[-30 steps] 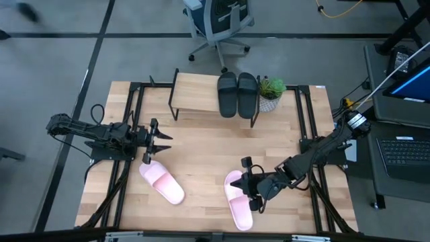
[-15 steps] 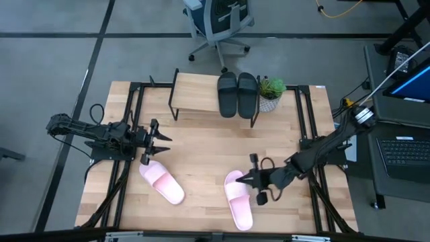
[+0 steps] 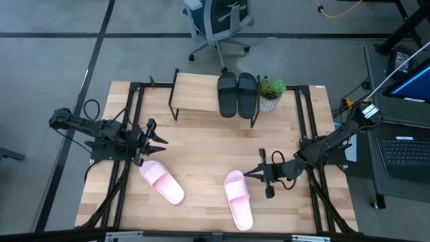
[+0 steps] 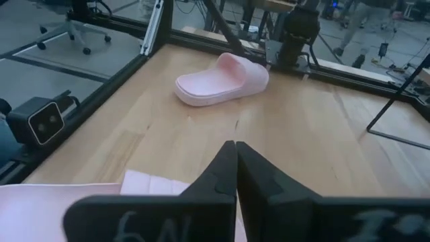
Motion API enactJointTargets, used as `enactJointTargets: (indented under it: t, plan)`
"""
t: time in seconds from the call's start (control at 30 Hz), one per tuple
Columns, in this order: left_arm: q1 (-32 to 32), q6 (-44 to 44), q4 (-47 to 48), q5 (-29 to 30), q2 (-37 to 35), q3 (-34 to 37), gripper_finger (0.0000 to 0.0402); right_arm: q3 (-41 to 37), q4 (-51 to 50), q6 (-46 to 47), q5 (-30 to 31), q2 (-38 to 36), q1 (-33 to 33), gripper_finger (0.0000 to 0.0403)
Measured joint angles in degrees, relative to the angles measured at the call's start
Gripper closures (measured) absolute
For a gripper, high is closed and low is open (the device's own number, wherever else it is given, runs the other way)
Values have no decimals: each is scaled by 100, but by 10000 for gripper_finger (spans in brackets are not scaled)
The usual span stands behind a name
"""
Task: Pick and place slides into the shelf
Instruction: Put the left pink slides on the shelf
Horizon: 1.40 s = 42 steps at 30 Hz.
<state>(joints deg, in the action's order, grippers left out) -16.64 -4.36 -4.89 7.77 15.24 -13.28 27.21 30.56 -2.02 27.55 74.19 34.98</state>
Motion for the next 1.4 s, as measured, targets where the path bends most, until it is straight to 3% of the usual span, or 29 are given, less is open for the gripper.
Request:
enactJointTargets:
  t: [0.2,0.6,0.77,0.97,1.17,1.4]
  plan:
    - [-240,-284,194,24,107,-28,305,-20,140,-126,-2,0,-20,399]
    - [-286,-2345,1984,15,99,-28,305,-20,182,-118,-2,0,-22,399]
    - [-284,-3488,2430,-422,99,-28,305,-20,182,-117,-4,0,-22,399]
    - [-284,-4727,3550,-534,99,-28,305,-20,182,-118,-4,0,-22,399]
    - [-284,-5388,4388,-699,99,-28,305,-20,182,-112,-4,0,-21,399]
    - [-284,-6221,4555,-1465,99,-28,305,-20,192,-109,-4,2,-21,399]
